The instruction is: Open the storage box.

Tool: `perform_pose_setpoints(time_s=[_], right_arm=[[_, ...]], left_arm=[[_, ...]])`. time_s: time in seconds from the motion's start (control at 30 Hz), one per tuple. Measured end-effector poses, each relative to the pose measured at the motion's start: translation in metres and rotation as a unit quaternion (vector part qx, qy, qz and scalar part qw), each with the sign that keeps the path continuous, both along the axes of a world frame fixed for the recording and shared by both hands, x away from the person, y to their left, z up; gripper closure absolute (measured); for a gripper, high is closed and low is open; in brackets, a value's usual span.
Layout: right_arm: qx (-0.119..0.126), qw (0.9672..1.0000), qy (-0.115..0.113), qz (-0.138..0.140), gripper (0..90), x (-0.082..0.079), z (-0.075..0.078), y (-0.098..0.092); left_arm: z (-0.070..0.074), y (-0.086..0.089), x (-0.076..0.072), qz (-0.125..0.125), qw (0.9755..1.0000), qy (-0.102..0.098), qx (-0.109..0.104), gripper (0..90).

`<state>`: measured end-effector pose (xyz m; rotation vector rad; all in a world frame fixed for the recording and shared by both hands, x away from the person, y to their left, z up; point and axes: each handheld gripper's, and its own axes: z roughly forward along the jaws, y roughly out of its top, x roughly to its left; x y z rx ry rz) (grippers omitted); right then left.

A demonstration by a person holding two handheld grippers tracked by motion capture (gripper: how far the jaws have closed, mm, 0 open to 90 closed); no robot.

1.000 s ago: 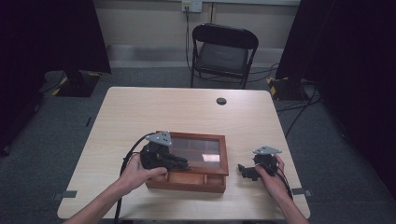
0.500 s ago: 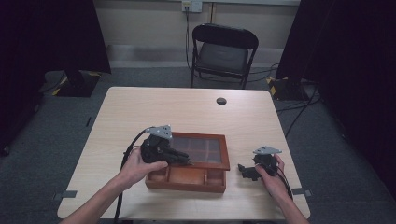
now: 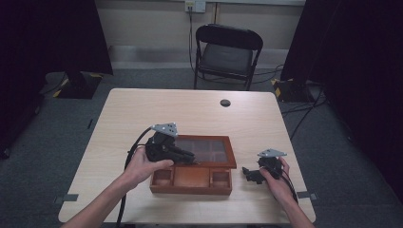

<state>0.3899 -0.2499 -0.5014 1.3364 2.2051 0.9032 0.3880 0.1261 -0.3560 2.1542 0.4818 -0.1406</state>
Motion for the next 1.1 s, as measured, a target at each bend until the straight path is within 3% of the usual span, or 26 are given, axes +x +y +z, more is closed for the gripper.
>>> perform_pose_setpoints(time_s=[0.13, 0.77, 1.1], right_arm=[[0.0, 1.0, 0.0, 0.0, 0.0, 0.0, 0.0, 0.0], [0.0, 1.0, 0.0, -0.001, 0.0, 0.0, 0.0, 0.0], [0.0, 1.0, 0.0, 0.001, 0.0, 0.0, 0.0, 0.0]], left_arm=[[0.001, 0.001, 0.002, 0.002, 1.0, -0.001, -0.01, 81.3], [0.009, -0.004, 0.004, 0.008, 1.0, -0.005, 0.002, 81.5], [0.014, -0.002, 0.008, 0.014, 0.9999, -0.001, -0.004, 81.5]])
